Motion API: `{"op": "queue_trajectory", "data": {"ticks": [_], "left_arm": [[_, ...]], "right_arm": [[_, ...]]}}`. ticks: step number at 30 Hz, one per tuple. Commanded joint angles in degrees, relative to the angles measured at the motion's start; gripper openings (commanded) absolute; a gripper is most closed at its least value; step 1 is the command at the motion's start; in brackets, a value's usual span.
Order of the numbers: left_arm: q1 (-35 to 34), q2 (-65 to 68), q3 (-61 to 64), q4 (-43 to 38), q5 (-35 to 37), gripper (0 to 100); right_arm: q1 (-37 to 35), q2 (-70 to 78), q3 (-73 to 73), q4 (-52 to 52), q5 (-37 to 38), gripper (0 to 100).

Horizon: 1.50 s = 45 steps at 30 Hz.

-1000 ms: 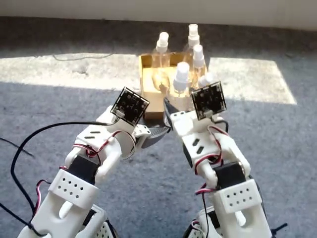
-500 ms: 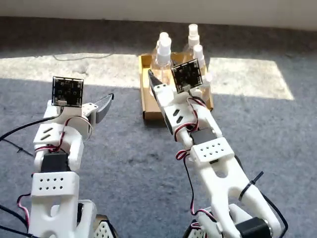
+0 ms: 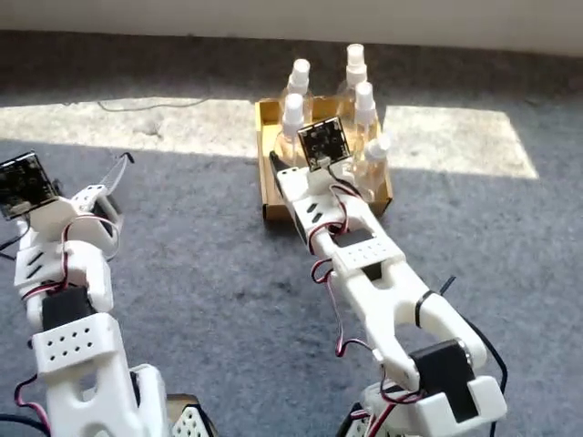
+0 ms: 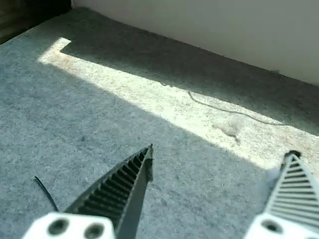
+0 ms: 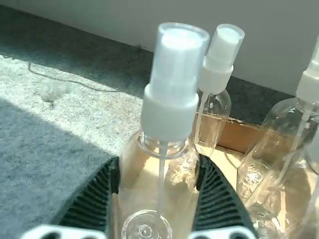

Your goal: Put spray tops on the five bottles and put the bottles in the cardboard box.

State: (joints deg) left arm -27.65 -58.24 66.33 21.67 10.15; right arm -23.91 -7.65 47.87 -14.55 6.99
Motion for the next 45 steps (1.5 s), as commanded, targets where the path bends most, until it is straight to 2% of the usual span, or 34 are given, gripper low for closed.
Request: {"op": "queue_trajectory", "data": {"ticks": [1, 13, 19, 22, 26, 45], "left_arm": [[-1.7, -0.1, -1.6, -1.2, 1.3, 35], [-1.6, -0.1, -1.6, -1.2, 1.3, 35], [-0.1, -0.1, -1.6, -1.1, 1.3, 35], [-0.1, -0.1, -1.6, -1.1, 1.3, 35], [-0.1, -0.1, -1.6, -1.1, 1.3, 35], [-0.1, -0.1, -1.6, -1.1, 1.3, 35]], "right_arm": [[-0.4, 1.0, -3.4, -5.8, 0.6, 0.4], [-0.4, 3.8, -2.9, -8.0, 0.7, 0.4], [-0.4, 3.8, -1.5, -13.3, 0.7, 0.4], [-0.4, 3.8, -0.9, -13.3, 0.9, 0.4], [-0.6, 3.9, -0.8, -13.4, 4.7, 0.4], [-0.4, 8.4, 0.5, -13.4, 4.7, 0.4]]}}
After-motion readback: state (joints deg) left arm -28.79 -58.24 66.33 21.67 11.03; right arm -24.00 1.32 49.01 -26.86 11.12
